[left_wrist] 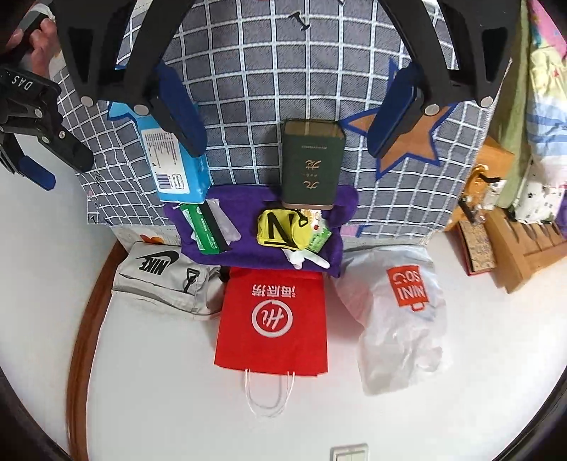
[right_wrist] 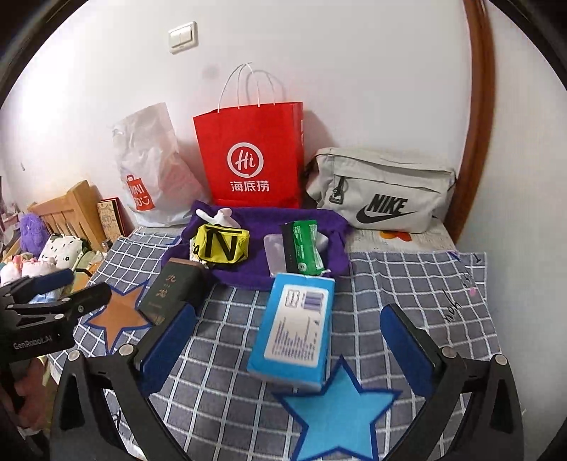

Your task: Organize soft objects

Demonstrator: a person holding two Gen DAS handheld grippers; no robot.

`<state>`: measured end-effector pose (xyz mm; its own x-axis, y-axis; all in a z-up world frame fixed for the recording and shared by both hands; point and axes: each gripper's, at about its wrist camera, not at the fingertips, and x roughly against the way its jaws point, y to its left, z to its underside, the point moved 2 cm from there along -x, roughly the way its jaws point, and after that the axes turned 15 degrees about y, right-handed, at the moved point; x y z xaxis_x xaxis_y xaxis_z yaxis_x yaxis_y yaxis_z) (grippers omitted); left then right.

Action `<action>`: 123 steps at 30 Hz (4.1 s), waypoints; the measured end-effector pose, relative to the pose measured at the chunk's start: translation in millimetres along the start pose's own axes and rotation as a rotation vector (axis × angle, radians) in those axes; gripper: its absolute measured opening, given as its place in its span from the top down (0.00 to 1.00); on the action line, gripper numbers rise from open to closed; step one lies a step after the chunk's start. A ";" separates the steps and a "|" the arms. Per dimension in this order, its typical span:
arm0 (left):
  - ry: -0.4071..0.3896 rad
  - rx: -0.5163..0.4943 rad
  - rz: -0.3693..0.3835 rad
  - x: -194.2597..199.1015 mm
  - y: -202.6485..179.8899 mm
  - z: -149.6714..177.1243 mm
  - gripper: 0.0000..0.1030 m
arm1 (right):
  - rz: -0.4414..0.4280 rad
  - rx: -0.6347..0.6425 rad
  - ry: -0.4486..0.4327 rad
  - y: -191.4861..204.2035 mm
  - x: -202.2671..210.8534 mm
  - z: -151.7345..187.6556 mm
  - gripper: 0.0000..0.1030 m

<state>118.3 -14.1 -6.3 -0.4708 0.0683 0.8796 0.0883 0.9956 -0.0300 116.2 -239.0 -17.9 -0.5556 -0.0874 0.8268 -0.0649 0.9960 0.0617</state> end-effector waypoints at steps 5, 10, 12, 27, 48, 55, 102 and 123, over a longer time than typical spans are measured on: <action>-0.025 0.000 0.001 21.9 -5.5 20.1 0.11 | -0.008 -0.033 -0.001 -4.8 16.0 21.3 0.00; -0.058 -0.014 -0.035 38.4 -12.7 38.1 0.11 | 0.015 -0.034 -0.011 -5.0 30.2 40.3 0.00; -0.068 -0.012 -0.038 43.3 -14.3 43.5 0.11 | 0.010 -0.037 -0.016 -5.1 34.1 45.2 0.00; -0.085 0.002 -0.027 53.8 -17.3 68.7 0.10 | 0.019 -0.031 -0.031 -3.7 49.1 69.6 0.00; -0.091 0.003 -0.025 58.1 -18.0 72.2 0.10 | 0.028 -0.024 -0.044 -3.2 55.9 72.2 0.00; -0.092 0.005 -0.026 58.1 -18.2 72.0 0.10 | 0.025 -0.026 -0.043 -3.4 55.3 72.2 0.00; -0.089 0.000 -0.028 59.3 -21.0 75.3 0.10 | 0.019 -0.033 -0.049 -5.7 59.8 76.7 0.00; -0.088 0.001 -0.028 59.3 -20.7 75.0 0.10 | 0.019 -0.035 -0.049 -6.2 60.1 77.4 0.00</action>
<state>22.7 -25.9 10.9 -0.5484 0.0459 0.8350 0.0730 0.9973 -0.0069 19.0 -251.9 -11.9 -0.5968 -0.0684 0.7995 -0.0251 0.9975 0.0666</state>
